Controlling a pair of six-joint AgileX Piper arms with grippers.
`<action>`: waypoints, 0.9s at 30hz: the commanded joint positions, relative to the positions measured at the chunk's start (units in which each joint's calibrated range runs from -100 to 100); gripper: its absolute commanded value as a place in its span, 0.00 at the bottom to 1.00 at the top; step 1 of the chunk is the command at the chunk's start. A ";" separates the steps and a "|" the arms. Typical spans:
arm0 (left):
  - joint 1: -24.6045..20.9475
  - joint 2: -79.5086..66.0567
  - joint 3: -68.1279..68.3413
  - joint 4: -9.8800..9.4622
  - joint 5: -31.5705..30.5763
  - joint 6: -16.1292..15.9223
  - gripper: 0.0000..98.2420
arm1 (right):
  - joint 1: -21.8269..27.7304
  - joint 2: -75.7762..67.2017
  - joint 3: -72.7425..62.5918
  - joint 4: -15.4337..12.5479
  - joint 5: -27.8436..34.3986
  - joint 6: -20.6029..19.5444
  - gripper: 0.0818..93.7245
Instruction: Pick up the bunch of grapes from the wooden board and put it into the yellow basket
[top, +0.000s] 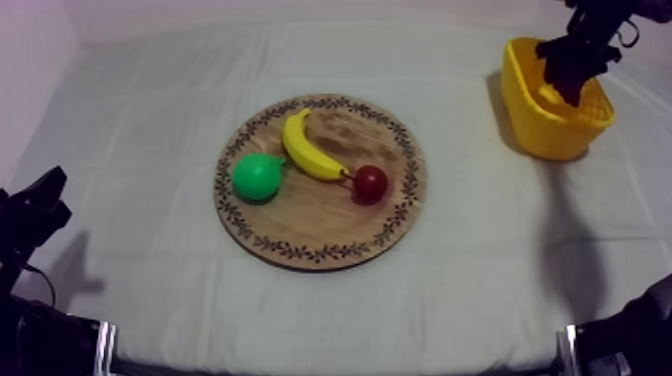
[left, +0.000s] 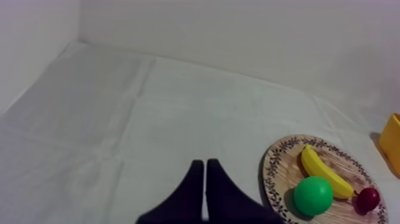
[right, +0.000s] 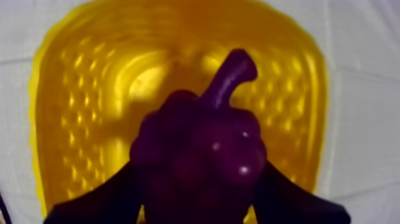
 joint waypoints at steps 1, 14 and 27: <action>0.00 0.00 -0.02 -0.02 -0.01 0.01 0.00 | -0.06 0.76 0.23 -0.09 0.08 0.05 0.39; 0.00 0.00 -0.02 -0.02 -0.01 0.01 0.00 | -0.22 2.01 -0.30 0.00 -1.16 -0.07 0.76; 0.00 0.00 -0.02 -0.02 -0.01 0.01 0.00 | 0.19 -3.08 2.93 1.05 -2.93 -0.24 0.72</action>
